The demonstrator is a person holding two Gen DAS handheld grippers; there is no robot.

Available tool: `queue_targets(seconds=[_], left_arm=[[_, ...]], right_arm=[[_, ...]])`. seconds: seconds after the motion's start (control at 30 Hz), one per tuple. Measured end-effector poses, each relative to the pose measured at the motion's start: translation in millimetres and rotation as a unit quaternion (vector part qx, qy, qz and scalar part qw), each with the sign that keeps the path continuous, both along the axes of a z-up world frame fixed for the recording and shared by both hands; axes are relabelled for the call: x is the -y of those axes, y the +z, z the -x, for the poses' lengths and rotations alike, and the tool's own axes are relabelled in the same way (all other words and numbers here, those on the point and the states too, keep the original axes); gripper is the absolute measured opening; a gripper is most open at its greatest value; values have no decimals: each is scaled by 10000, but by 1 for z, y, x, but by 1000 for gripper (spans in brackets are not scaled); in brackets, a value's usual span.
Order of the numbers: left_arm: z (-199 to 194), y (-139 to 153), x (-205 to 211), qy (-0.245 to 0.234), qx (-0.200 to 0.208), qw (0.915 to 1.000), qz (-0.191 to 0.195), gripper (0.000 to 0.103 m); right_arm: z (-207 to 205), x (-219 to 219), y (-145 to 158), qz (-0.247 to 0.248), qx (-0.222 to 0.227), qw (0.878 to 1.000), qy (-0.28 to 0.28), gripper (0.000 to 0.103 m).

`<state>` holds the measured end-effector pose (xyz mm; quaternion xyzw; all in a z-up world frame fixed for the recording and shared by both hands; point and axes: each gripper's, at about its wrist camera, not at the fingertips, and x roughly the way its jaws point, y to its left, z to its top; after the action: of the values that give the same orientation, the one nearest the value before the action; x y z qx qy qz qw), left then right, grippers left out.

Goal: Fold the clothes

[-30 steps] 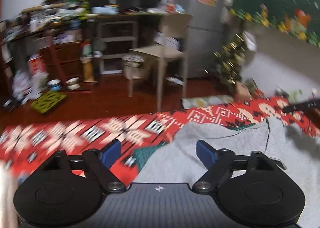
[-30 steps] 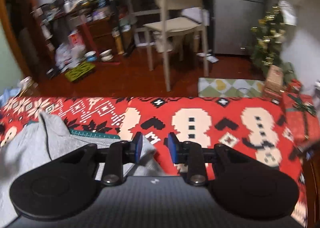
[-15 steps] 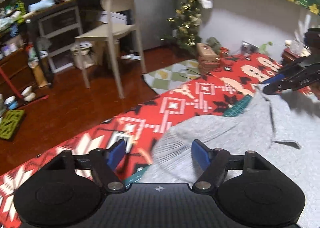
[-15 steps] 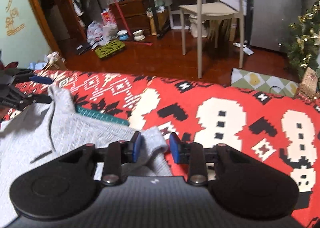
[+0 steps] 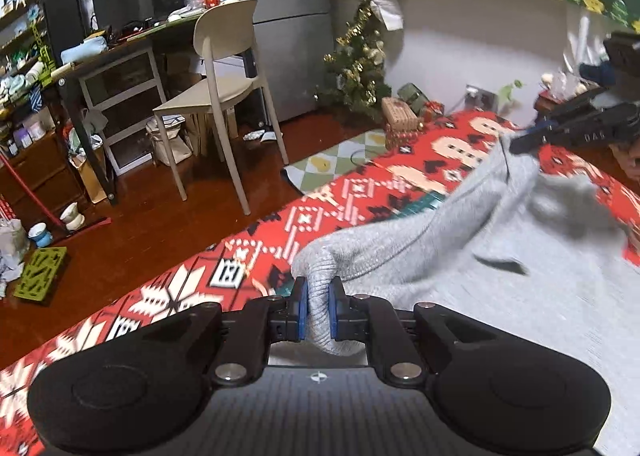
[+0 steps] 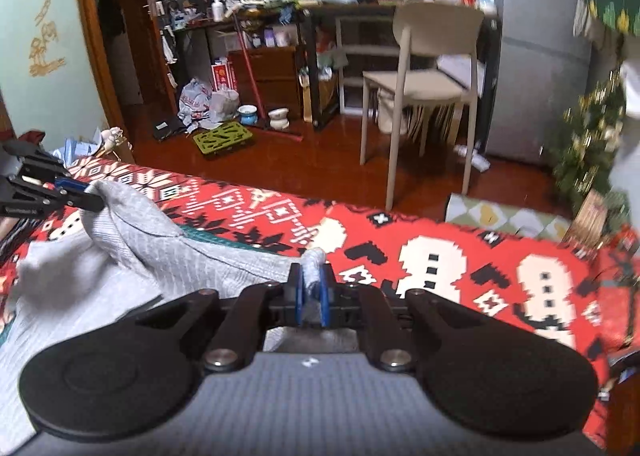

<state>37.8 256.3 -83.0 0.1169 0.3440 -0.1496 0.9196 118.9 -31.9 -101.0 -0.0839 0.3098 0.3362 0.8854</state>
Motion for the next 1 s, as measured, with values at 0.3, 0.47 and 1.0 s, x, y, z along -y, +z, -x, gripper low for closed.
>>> queue_targets(seconds=[0.3,0.47,1.0], left_arm=[[81,29,22,279,-464,9985,-58,10],[115,32,35,152,-1044,9943,160,10],[-27,-27,-24,1358,-2696,9413,1512,10]], right_arm=[[105,2,40,354,323,9986,245,8],[144,13,47,274,109,9990,338,9],[16,-11,-6,39,-1189,9925,-268,9]])
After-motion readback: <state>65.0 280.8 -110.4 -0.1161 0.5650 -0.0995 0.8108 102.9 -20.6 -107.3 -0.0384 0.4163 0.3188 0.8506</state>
